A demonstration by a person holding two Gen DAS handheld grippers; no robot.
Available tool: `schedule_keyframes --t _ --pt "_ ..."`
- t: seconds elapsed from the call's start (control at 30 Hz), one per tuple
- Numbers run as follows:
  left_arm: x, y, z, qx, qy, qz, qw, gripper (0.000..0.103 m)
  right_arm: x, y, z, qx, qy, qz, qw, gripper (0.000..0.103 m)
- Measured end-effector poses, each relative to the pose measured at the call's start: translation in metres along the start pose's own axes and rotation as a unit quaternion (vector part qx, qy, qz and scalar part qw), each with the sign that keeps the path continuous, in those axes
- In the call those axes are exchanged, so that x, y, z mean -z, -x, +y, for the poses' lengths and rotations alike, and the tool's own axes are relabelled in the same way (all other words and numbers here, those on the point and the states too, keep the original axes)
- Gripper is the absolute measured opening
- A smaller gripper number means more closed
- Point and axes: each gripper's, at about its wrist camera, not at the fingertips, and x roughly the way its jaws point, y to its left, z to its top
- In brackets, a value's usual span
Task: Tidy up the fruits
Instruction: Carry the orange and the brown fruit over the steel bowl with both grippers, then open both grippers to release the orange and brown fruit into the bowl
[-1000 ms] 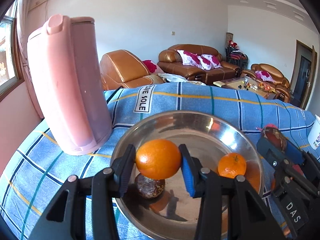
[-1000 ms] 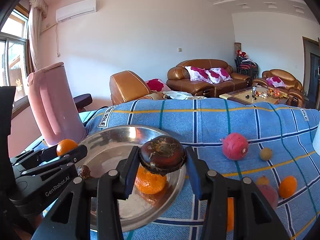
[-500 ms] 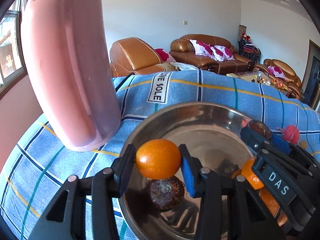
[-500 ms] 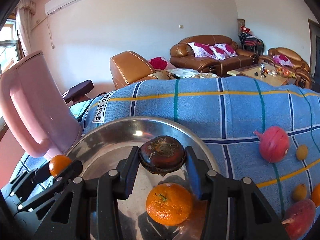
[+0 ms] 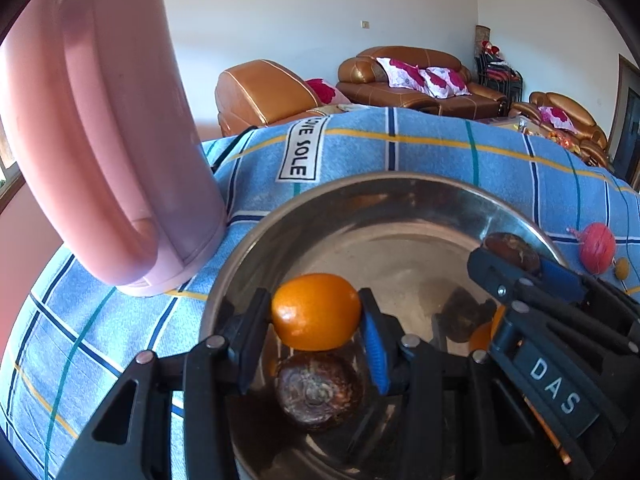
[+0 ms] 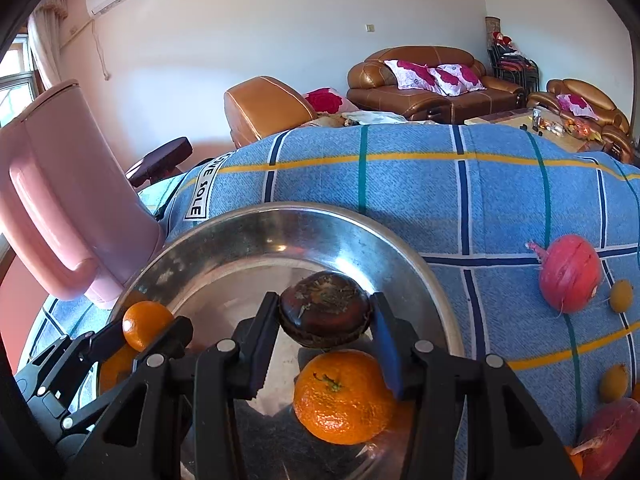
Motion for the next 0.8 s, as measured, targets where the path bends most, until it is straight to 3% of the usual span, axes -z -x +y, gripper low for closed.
schedule_keyframes --t 0.57,0.6,0.67,0.8 --pt "0.001 -0.001 -0.011 -0.020 -0.014 0.002 0.9997 0.047 -0.002 -0.003 0.009 -0.003 0.018 0.004 1.000 0.049" --pt "0.000 0.002 -0.012 -0.022 -0.014 -0.007 0.9996 0.050 -0.002 -0.002 0.009 -0.003 0.017 0.003 1.000 0.049" --pt "0.002 0.004 -0.012 -0.029 -0.019 -0.019 0.9992 0.071 -0.001 -0.001 0.009 -0.008 0.015 -0.001 1.000 0.051" --pt "0.004 0.014 -0.017 -0.043 -0.031 -0.050 0.9973 0.093 -0.002 0.009 0.004 -0.013 0.001 -0.026 1.000 0.057"
